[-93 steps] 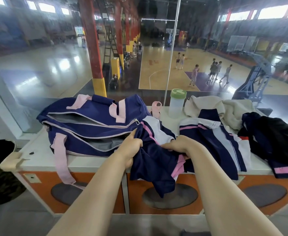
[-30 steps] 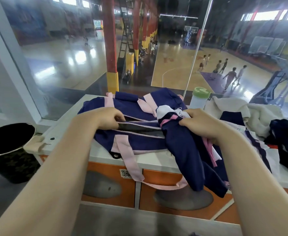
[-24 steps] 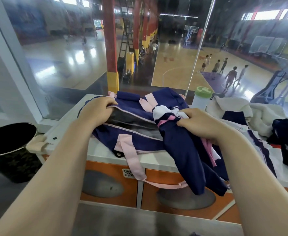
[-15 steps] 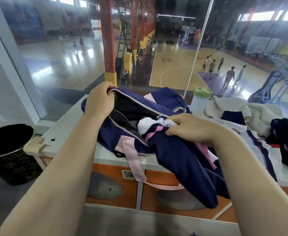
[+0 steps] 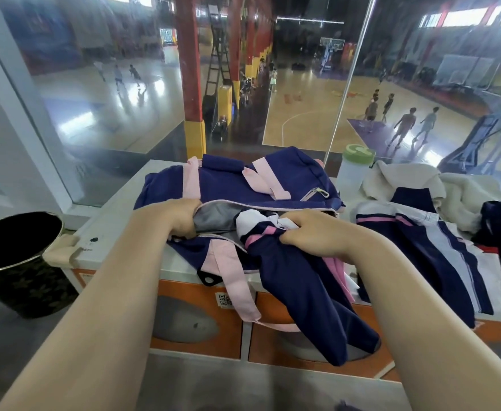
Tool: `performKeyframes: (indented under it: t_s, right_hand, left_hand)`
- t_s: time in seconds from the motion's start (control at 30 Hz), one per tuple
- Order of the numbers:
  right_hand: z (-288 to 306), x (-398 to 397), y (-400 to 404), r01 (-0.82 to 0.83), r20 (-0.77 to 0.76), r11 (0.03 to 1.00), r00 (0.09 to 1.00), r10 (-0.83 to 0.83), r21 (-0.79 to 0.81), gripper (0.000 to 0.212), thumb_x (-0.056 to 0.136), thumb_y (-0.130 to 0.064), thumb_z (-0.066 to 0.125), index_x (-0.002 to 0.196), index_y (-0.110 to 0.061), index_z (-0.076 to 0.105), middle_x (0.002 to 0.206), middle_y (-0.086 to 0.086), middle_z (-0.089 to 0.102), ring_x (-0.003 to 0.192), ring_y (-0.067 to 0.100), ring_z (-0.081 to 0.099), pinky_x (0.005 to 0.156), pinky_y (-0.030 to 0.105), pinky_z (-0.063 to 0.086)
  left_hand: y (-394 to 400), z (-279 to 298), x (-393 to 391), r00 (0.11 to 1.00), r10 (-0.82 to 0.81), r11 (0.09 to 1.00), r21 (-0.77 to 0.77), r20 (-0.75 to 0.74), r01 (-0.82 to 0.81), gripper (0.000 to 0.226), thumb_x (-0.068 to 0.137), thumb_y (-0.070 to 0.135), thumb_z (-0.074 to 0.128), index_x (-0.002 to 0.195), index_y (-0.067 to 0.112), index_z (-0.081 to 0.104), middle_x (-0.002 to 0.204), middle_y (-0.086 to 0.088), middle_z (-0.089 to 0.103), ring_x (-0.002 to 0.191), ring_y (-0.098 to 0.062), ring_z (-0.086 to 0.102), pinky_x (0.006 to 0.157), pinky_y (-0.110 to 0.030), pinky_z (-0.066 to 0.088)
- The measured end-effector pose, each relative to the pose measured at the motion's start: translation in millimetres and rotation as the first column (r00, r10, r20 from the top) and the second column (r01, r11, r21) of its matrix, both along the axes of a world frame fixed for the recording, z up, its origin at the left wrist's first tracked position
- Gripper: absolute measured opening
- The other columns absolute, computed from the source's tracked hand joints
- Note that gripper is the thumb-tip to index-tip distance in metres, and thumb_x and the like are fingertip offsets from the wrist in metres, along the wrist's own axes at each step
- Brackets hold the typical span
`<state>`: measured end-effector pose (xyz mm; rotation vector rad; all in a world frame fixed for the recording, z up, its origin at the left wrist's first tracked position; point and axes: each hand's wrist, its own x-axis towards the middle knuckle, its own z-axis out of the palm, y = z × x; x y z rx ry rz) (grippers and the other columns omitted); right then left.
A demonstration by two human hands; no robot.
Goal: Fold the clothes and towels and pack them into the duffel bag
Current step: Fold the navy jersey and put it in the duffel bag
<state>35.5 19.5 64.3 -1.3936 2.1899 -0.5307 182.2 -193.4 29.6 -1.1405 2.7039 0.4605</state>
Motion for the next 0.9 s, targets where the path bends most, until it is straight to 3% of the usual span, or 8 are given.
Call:
performKeyframes:
  t_s: [0.17,0.3,0.37,0.43,0.53,0.73,0.83,0.9]
  right_hand:
    - [-1.0,-1.1,0.8,-0.003,0.009,1.000,1.000,0.003,0.005,0.012,0.087,-0.015,0.053,0.076,-0.013,0.048,0.081,0.003,0.055,0.075,0.018,0.046,0.065,0.032,0.033]
    - [-0.8,-1.1,0.4,-0.010,0.013,1.000,1.000,0.010,0.013,0.018,0.086,-0.014,0.054,0.071,-0.015,0.044,0.074,0.001,0.050,0.069,0.016,0.042,0.061,0.031,0.030]
    - [1.6,0.2,-1.2,-0.026,-0.020,0.999,0.999,0.026,0.024,0.021,0.086,-0.015,0.054,0.070,-0.016,0.042,0.071,0.000,0.048,0.067,0.016,0.041,0.058,0.030,0.028]
    - [5.8,1.9,-6.3,-0.037,-0.075,0.999,0.996,0.039,0.029,0.021,0.087,-0.017,0.054,0.070,-0.016,0.041,0.071,-0.002,0.047,0.066,0.015,0.041,0.057,0.029,0.028]
    - [12.6,4.5,-21.5,-0.049,-0.079,0.999,0.996,0.049,-0.009,0.024,0.087,-0.019,0.052,0.067,-0.017,0.039,0.069,-0.003,0.046,0.065,0.016,0.041,0.058,0.029,0.029]
    - [10.9,8.8,-74.3,0.076,-0.084,0.992,0.993,-0.085,-0.106,0.025,0.091,-0.015,0.047,0.067,-0.018,0.040,0.071,-0.003,0.045,0.070,0.018,0.043,0.052,0.027,0.028]
    - [-5.0,14.6,-102.1,0.158,0.034,0.974,0.987,-0.154,-0.161,0.012,0.090,-0.012,0.048,0.080,-0.014,0.054,0.079,0.003,0.055,0.078,0.023,0.053,0.055,0.028,0.036]
    - [-11.6,22.4,-120.6,0.171,0.060,0.972,0.985,-0.164,-0.158,0.020,0.093,-0.011,0.046,0.104,-0.008,0.062,0.100,0.012,0.061,0.099,0.030,0.058,0.072,0.030,0.044]
  left_hand:
    - [-5.7,-6.8,2.2,0.983,-0.013,0.997,-0.084,-0.181,-0.002,0.003,0.090,0.024,0.053,0.087,0.023,0.053,0.075,-0.001,0.057,0.062,-0.016,0.051,0.051,-0.028,0.034]
    - [-15.9,4.6,6.6,0.911,-0.083,0.967,-0.255,-0.404,-0.025,0.010,0.087,0.020,0.052,0.091,0.029,0.052,0.088,-0.002,0.063,0.076,-0.021,0.053,0.063,-0.032,0.037]
    - [-16.0,15.8,3.8,0.857,-0.100,0.958,-0.282,-0.506,-0.055,0.011,0.087,0.017,0.054,0.086,0.026,0.059,0.091,-0.003,0.063,0.079,-0.023,0.053,0.068,-0.031,0.037]
    - [-17.1,26.7,-0.4,0.814,-0.076,0.959,-0.265,-0.576,-0.099,0.014,0.088,0.019,0.057,0.096,0.023,0.068,0.094,0.001,0.065,0.085,-0.023,0.058,0.071,-0.032,0.041]
    - [-15.6,38.2,-7.8,0.784,-0.049,0.965,-0.231,-0.619,-0.123,0.023,0.089,0.022,0.056,0.106,0.024,0.072,0.103,0.003,0.070,0.095,-0.023,0.062,0.075,-0.031,0.044]
    - [-1.7,52.2,-17.4,0.747,-0.041,0.956,-0.243,-0.664,-0.163,0.017,0.089,0.026,0.058,0.095,0.025,0.074,0.087,0.000,0.070,0.085,-0.025,0.062,0.072,-0.034,0.049]
    - [2.4,54.4,-20.8,0.732,-0.056,0.961,-0.236,-0.679,-0.146,0.017,0.089,0.022,0.056,0.089,0.025,0.072,0.081,0.001,0.068,0.080,-0.023,0.061,0.067,-0.031,0.044]
    - [5.2,54.9,-22.7,0.726,-0.070,0.964,-0.235,-0.684,-0.128,0.017,0.089,0.021,0.055,0.086,0.023,0.071,0.079,0.000,0.068,0.078,-0.022,0.061,0.067,-0.033,0.047]
